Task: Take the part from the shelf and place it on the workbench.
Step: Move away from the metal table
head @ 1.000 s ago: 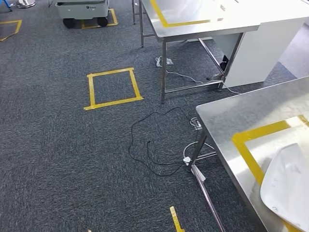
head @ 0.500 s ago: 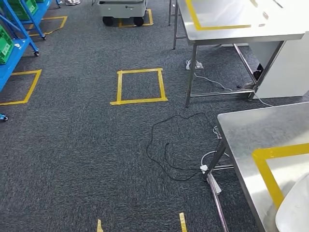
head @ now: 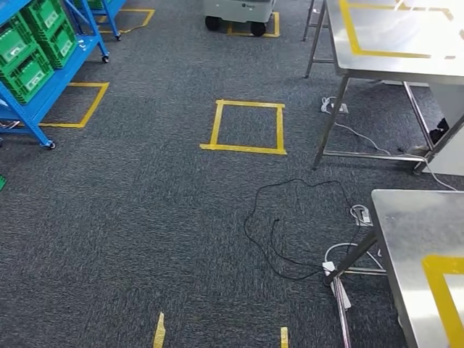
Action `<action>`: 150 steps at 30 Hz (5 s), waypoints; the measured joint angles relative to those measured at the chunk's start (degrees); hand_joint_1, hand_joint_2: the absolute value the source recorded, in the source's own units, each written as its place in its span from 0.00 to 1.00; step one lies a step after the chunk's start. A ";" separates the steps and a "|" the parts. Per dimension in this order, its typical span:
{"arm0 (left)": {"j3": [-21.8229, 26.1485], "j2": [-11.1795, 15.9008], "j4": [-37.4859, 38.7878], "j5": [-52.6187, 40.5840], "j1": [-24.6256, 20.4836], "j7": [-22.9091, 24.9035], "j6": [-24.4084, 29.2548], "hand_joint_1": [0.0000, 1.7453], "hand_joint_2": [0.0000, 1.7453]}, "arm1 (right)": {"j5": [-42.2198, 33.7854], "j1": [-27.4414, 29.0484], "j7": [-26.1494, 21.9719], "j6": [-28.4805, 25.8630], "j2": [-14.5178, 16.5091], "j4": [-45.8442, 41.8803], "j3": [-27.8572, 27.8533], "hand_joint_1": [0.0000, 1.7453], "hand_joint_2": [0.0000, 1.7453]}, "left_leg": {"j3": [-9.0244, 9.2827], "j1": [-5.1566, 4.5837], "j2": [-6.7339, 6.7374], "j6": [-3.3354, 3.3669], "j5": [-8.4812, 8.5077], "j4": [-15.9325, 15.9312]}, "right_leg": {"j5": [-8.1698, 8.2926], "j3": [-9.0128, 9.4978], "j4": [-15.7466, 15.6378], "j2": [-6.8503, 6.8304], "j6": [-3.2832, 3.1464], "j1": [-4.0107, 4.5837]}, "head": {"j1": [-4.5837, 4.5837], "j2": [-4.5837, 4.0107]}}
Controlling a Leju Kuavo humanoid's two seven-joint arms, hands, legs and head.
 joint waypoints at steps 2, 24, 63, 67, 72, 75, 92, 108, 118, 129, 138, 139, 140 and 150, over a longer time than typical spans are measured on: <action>0.32 -0.05 0.15 -0.67 -0.54 -0.44 -0.04 0.00 0.00 | 0.23 0.13 -0.01 -0.08 -0.01 -0.08 0.08 0.00 0.00 | -0.15 0.20 -1.25 0.29 0.25 -0.12 | -3.55 -3.54 7.12 3.17 0.32 -0.24 | 0.26 0.00; 3.95 0.21 4.54 -3.83 -3.04 -2.81 0.20 0.00 0.00 | 4.63 -0.93 -2.31 0.74 0.00 0.36 -0.74 0.00 0.00 | -2.26 0.25 1.67 -1.83 -1.29 5.04 | 2.23 -0.09 -2.23 -1.33 -1.55 -0.22 | -0.37 0.00; 2.97 0.03 4.80 -1.52 -2.69 -1.64 0.55 0.00 0.00 | 7.67 -2.48 -3.68 1.50 0.02 2.36 -2.18 0.00 0.00 | -0.61 0.29 -0.63 0.25 0.39 0.54 | -2.50 -3.02 5.82 3.01 1.12 -0.75 | 0.09 0.00; 2.30 0.05 4.80 -0.71 -2.50 -0.93 0.56 0.00 0.00 | 8.31 -2.51 -3.96 1.66 0.00 2.71 -2.25 0.00 0.00 | -0.43 0.19 -3.88 0.38 0.26 0.58 | -2.70 -7.79 12.88 4.18 1.13 -0.72 | 0.22 0.00; 1.57 0.06 4.78 -0.21 -2.39 -0.72 0.56 0.00 0.00 | 8.45 -2.72 -4.36 1.84 0.01 3.03 -2.70 0.00 0.00 | -0.16 0.17 -7.74 -0.63 -0.16 0.83 | 4.30 -1.80 -1.77 8.52 0.21 -0.93 | 0.32 0.00; 1.38 0.09 4.75 -0.20 -2.03 -0.72 0.59 0.00 0.00 | 8.48 -2.92 -4.42 1.91 0.01 3.13 -2.92 0.00 0.00 | -0.63 0.37 -8.36 -1.56 -0.35 1.18 | 4.36 -1.15 -2.28 6.94 -0.44 -0.96 | 0.29 0.00; 0.79 0.09 4.72 -0.19 -1.69 -0.69 0.66 0.00 0.00 | 8.47 -3.43 -4.48 1.93 0.02 3.58 -3.29 0.00 0.00 | -0.82 0.40 -0.11 -0.05 0.68 0.69 | 0.26 0.52 -0.19 -0.47 1.24 -0.74 | -0.13 0.00; -0.72 -0.01 3.43 2.17 -0.76 0.95 0.79 0.00 0.00 | 8.94 -3.46 -5.10 2.18 0.02 4.12 -3.80 0.00 0.00 | -3.51 0.65 -4.98 -2.54 -2.68 5.99 | 4.39 -0.56 -2.90 5.67 -1.11 -1.22 | -0.14 0.00; -0.85 0.01 3.26 1.49 -0.85 0.54 0.82 0.00 0.00 | 8.08 -4.56 -6.00 1.17 0.01 4.92 -4.20 0.00 0.00 | -0.72 0.54 -0.96 -2.01 0.51 1.28 | 2.87 0.15 -2.60 0.61 -0.82 -0.40 | -0.37 0.00; -0.66 0.01 3.27 1.10 -1.10 -0.14 0.99 0.00 0.00 | 7.95 -4.74 -6.01 1.31 0.02 5.52 -4.67 0.00 0.00 | -0.68 0.27 -0.80 -1.37 0.27 1.05 | 3.23 0.48 -3.46 0.83 -0.21 -0.49 | -0.35 0.00; -0.44 0.03 3.27 2.50 -1.13 -2.16 1.39 0.00 0.00 | 7.07 -4.61 -5.90 1.51 0.02 5.53 -4.69 0.00 0.00 | -0.63 0.29 -0.80 -1.34 0.25 1.06 | 3.15 0.49 -3.47 0.82 0.05 -0.48 | -0.37 0.00; -0.44 0.03 3.27 2.72 -1.13 -2.36 1.41 0.00 0.00 | 6.95 -4.58 -5.86 1.51 0.02 5.52 -4.69 0.00 0.00 | -0.63 0.31 -0.80 -1.34 0.25 1.06 | 3.15 0.49 -3.47 0.82 0.05 -0.47 | -0.37 0.00; -0.44 0.03 3.27 2.89 -1.13 -2.48 1.40 0.00 0.00 | 6.86 -4.55 -5.83 1.51 0.02 5.52 -4.69 0.00 0.00 | -0.63 0.33 -0.80 -1.34 0.25 1.06 | 3.15 0.49 -3.47 0.82 0.05 -0.45 | -0.37 0.00; -0.42 0.01 3.27 3.36 -1.11 -2.13 1.15 0.00 0.00 | 6.58 -4.23 -5.37 1.71 0.02 5.50 -4.69 0.00 0.00 | -0.64 0.39 -0.80 -1.34 0.25 1.06 | 3.13 0.49 -3.45 0.82 0.06 -0.38 | -0.37 0.00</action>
